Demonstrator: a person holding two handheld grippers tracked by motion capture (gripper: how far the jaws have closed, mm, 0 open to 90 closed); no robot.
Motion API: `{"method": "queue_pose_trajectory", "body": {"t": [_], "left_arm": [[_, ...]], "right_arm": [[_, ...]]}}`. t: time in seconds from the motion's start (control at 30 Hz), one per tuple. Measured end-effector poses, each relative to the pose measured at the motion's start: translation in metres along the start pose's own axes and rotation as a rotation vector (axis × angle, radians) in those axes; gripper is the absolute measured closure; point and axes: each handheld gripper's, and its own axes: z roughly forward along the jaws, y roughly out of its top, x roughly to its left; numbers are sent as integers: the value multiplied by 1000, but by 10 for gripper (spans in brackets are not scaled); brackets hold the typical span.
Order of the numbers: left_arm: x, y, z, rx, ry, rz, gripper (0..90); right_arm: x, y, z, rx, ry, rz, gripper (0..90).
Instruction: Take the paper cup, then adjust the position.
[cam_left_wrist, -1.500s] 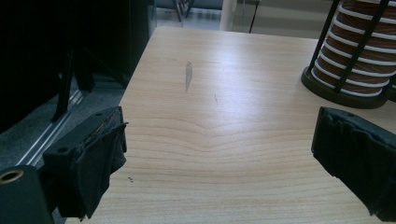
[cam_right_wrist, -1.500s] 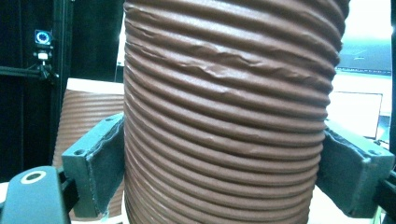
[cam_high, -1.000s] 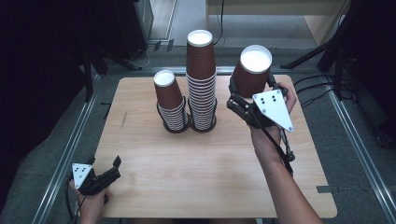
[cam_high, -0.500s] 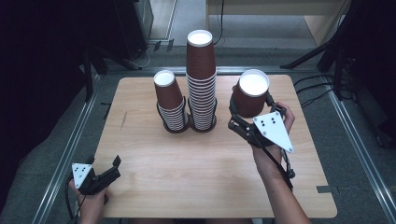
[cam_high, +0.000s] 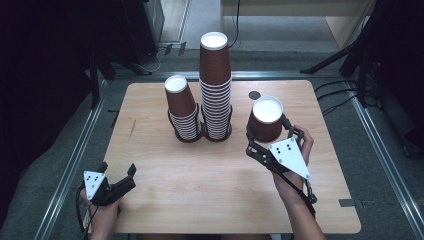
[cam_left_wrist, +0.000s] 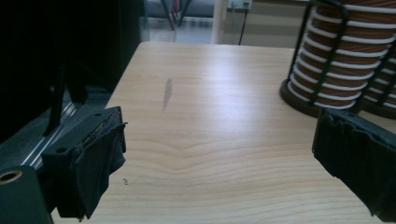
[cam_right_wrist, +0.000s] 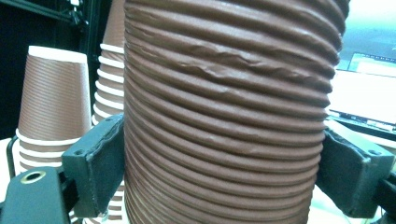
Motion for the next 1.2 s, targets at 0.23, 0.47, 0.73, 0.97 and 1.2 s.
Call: {"method": "queue_pose_trajectory", "body": {"t": [0.23, 0.47, 0.73, 0.97, 1.2], "left_arm": [[-25, 18, 1, -13, -52, -13, 33], [-56, 45, 4, -12, -111, 25, 33], [-99, 76, 3, -50, -191, 62, 33], [-128, 93, 2, -59, -253, 76, 32], [-150, 103, 3, -64, -316, 85, 25]], "right_arm": [[-5, -9, 2, 41, 5, 16, 124], [-2, -12, 5, 71, 27, 20, 124], [12, -12, 4, 74, 86, -22, 124], [19, -10, 2, 79, 124, -104, 124], [16, -10, 1, 78, 110, -199, 124]]}}
